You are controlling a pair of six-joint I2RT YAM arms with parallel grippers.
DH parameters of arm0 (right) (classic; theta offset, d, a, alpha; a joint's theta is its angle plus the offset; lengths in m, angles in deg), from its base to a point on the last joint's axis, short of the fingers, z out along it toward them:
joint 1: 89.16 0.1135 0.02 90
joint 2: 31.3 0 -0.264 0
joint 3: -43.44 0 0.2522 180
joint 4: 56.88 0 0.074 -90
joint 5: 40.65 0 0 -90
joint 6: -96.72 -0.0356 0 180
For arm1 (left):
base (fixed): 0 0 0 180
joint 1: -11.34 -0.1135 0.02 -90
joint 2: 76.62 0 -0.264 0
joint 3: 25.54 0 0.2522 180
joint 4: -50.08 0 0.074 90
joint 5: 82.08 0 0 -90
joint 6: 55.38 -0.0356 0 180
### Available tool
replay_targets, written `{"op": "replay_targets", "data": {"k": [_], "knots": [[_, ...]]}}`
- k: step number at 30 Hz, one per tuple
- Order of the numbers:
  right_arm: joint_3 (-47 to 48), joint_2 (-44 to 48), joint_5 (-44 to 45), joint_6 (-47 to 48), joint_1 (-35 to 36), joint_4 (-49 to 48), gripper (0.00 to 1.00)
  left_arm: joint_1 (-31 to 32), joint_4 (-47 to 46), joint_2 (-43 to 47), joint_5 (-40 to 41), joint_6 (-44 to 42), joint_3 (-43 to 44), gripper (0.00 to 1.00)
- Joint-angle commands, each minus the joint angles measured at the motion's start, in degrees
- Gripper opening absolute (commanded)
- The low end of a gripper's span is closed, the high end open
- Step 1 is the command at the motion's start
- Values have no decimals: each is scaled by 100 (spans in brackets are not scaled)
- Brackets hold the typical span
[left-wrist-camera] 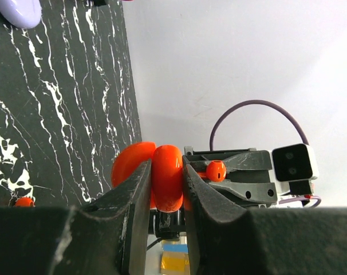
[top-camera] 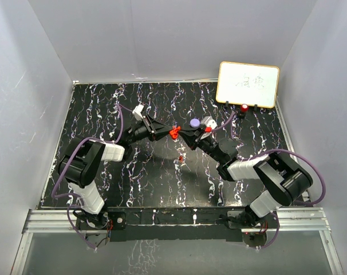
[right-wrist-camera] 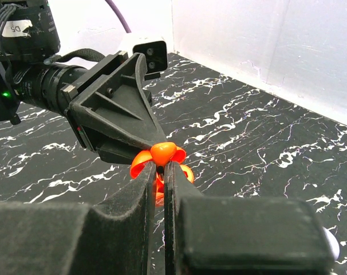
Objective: Insert the wireless bluetooth earbuds into the charging case
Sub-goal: Place the earbud in the charging case.
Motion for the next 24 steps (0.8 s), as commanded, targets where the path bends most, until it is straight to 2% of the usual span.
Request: {"op": "replay_targets", "data": {"k": [1, 24], "knots": [[13, -39, -140, 135, -60, -462, 0, 22, -674, -18, -229, 292, 91, 0], [75, -251, -473, 62, -175, -506, 0, 22, -788, -105, -509, 380, 219, 0]]}}
